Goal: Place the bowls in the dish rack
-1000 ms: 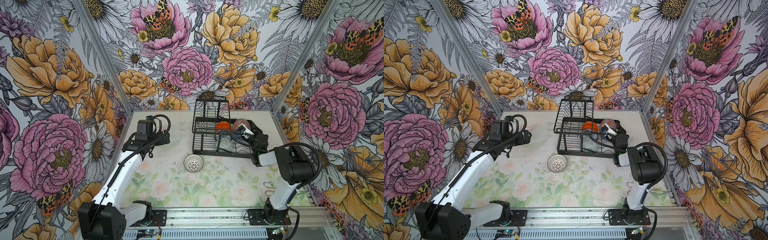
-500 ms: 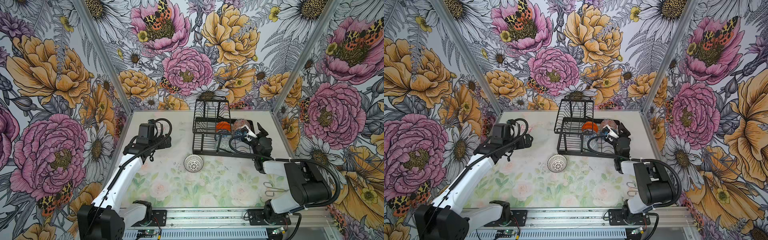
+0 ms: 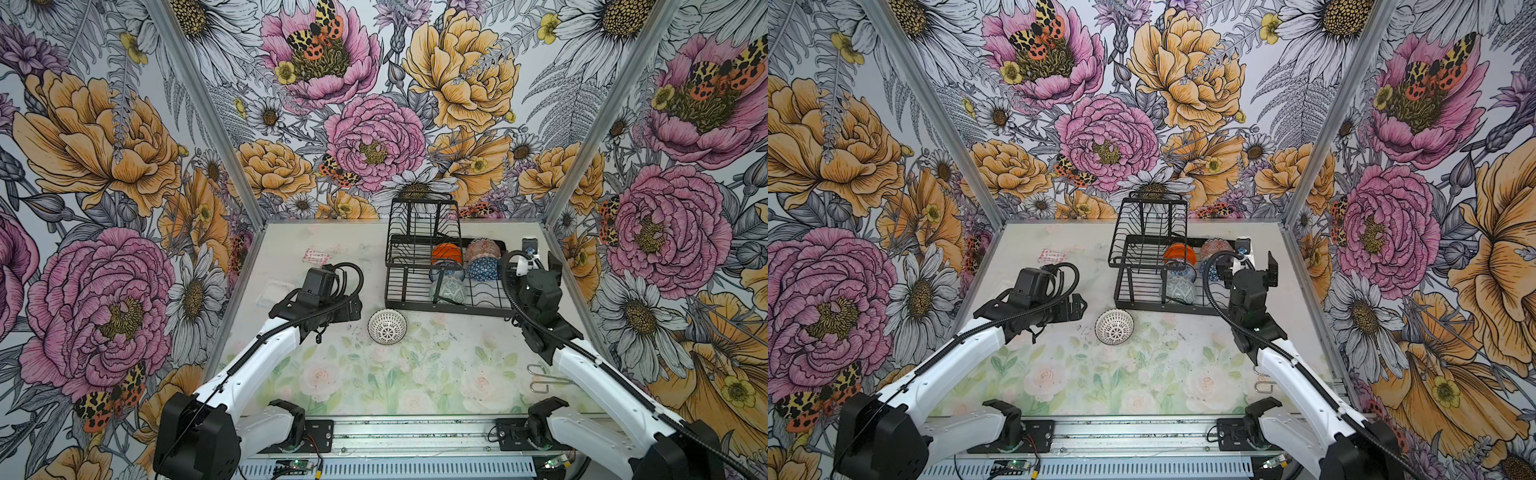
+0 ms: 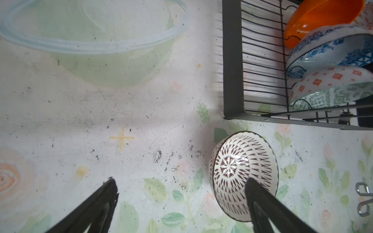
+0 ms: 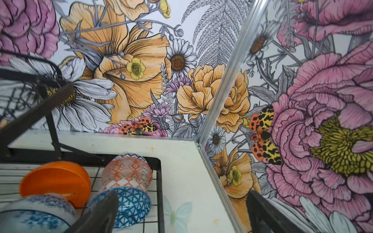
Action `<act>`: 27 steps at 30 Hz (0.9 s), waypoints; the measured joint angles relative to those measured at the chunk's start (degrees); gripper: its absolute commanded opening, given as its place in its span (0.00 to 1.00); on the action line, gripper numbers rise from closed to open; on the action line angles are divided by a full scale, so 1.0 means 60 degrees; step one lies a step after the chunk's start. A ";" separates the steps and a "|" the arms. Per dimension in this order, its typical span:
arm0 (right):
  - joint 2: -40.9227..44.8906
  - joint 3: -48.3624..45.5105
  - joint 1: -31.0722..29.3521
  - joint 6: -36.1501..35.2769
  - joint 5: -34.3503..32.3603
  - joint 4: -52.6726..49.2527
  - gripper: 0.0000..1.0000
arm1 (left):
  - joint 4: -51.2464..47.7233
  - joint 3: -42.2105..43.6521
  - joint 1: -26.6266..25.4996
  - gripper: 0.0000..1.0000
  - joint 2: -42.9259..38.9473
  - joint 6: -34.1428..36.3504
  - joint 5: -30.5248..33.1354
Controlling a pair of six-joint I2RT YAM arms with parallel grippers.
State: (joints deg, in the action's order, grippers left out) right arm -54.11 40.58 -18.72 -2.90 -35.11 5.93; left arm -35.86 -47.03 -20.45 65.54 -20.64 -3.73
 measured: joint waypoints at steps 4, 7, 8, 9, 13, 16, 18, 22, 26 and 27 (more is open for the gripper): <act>0.0131 0.1745 0.0113 0.2164 0.0776 -0.3315 0.99 | 0.0131 0.0000 -0.0164 0.99 -0.0029 -0.0047 -0.0051; -0.0965 0.3009 0.0342 0.3311 0.1606 -0.5552 0.99 | 0.0240 0.0000 -0.0295 0.99 -0.0011 -0.0051 -0.0080; -0.1417 0.3275 0.0390 0.3628 0.1938 -0.6167 1.00 | 0.0291 0.0000 -0.0317 0.99 0.0022 -0.0058 -0.0091; -0.1785 0.3337 0.0419 0.3854 0.2208 -0.6568 0.99 | 0.0342 0.0011 -0.0324 0.99 0.0058 -0.0073 -0.0106; -0.2641 0.3122 0.0466 0.4579 0.3056 -0.8222 1.00 | 0.0554 0.0189 -0.0324 0.99 0.0215 -0.0117 -0.0109; -0.2656 0.3016 0.0514 0.4812 0.3348 -0.8808 0.99 | 0.0699 0.0288 -0.0382 0.99 0.0423 -0.0164 -0.0106; -0.2626 0.3013 0.0543 0.4841 0.3442 -0.8969 0.99 | 0.0805 0.0288 -0.0441 0.99 0.0623 -0.0186 -0.0106; -0.2521 0.3009 0.0696 0.4838 0.3705 -0.9122 1.00 | 0.1049 0.0288 -0.0627 0.98 0.1089 -0.0197 -0.0102; -0.2503 0.2914 0.0750 0.4834 0.3985 -0.9136 1.00 | 0.1279 0.0284 -0.0947 0.88 0.1606 -0.0244 -0.0084; -0.2503 0.2878 0.0761 0.4834 0.4051 -0.9133 0.99 | 0.1319 0.0284 -0.1038 0.87 0.1749 -0.0251 -0.0066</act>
State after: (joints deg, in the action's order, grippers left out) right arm -69.12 57.84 -14.15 26.11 -10.81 -48.86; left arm -27.94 -45.32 -26.68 76.03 -22.15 -4.12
